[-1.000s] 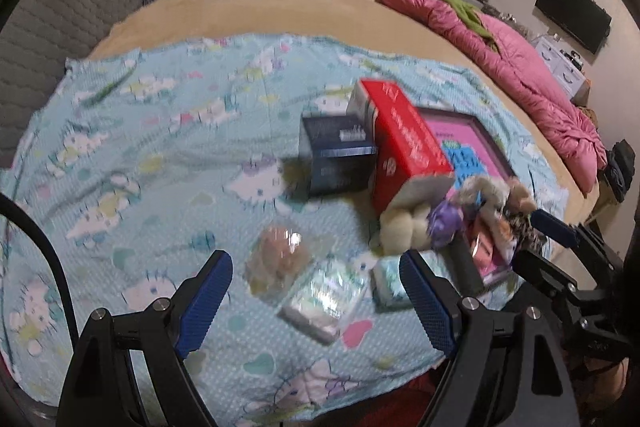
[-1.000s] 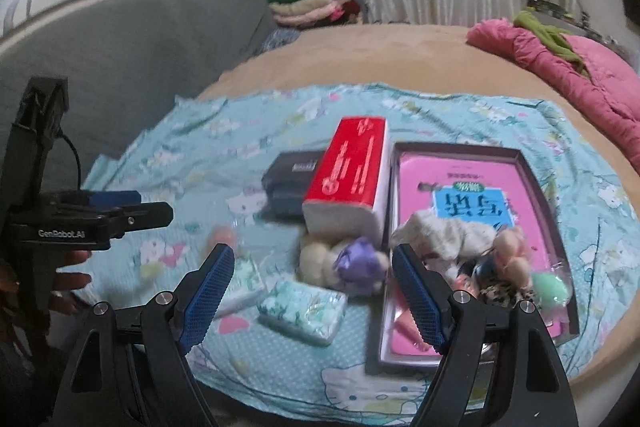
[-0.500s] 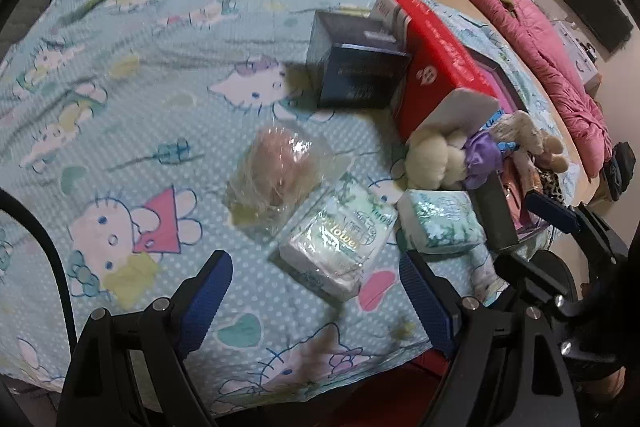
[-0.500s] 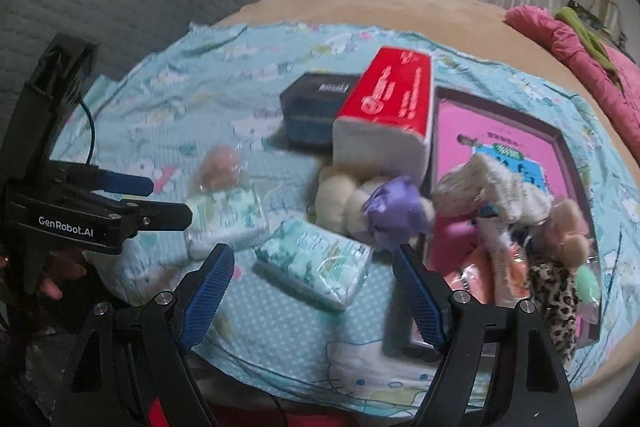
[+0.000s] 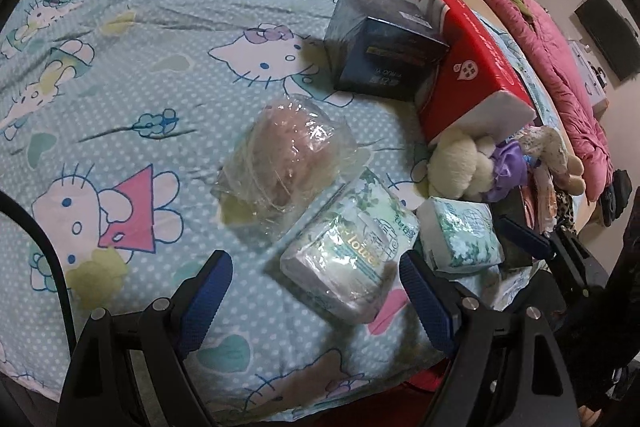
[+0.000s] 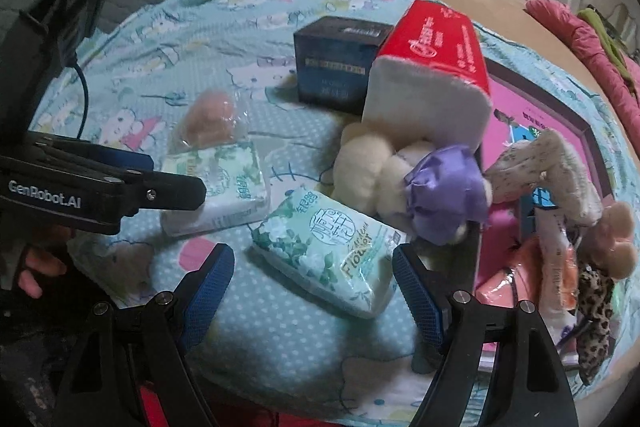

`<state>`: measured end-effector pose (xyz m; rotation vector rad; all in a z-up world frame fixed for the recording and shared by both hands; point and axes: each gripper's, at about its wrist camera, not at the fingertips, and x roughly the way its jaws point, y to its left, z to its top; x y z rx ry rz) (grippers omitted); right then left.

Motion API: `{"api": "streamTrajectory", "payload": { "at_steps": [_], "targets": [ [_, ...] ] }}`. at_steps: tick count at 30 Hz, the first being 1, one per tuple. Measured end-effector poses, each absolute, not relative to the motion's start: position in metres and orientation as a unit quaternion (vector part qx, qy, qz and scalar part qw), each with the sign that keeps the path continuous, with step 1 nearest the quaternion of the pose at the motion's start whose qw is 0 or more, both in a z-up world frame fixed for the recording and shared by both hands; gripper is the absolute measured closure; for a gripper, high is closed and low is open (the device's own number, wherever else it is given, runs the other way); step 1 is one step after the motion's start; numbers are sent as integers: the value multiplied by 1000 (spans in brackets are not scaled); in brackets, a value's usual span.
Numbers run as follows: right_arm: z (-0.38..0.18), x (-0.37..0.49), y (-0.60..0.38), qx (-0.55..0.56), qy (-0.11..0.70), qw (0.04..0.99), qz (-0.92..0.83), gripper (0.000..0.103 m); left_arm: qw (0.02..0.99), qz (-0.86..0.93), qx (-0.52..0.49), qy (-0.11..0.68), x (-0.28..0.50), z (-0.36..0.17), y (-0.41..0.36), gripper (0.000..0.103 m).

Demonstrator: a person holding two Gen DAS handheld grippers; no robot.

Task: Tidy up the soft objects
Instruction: 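Grasp the white wrapped packet with the left tool while the right tool grasps the green floral tissue packet, then lift and carry both packets with both tools toward the pink tray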

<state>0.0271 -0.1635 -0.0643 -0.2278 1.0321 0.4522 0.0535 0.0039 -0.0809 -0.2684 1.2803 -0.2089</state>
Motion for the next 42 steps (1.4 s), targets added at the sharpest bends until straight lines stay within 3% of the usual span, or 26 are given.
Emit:
{"api": "streamTrajectory", "payload": {
  "at_steps": [10,14,20,23,28,42],
  "targets": [
    [-80,40,-157,-138,486,841,194,21,785,-104,-126,598,58,-88,-6,23],
    [-81,41,-155,-146,480,843,193,29,784,-104,-125,598,58,-90,-9,28],
    [-77,43,-162,-132,478,845,203,46,785,-107,-122,597,56,-89,-16,47],
    [-72,42,-167,-117,472,848,211,52,784,-117,-132,595,54,-88,-17,63],
    [-57,34,-172,-98,452,856,231,54,786,-132,-131,590,48,-80,-22,75],
    [3,15,-217,1,381,892,241,54,819,-160,-104,542,25,-15,-46,78]
  ]
}}
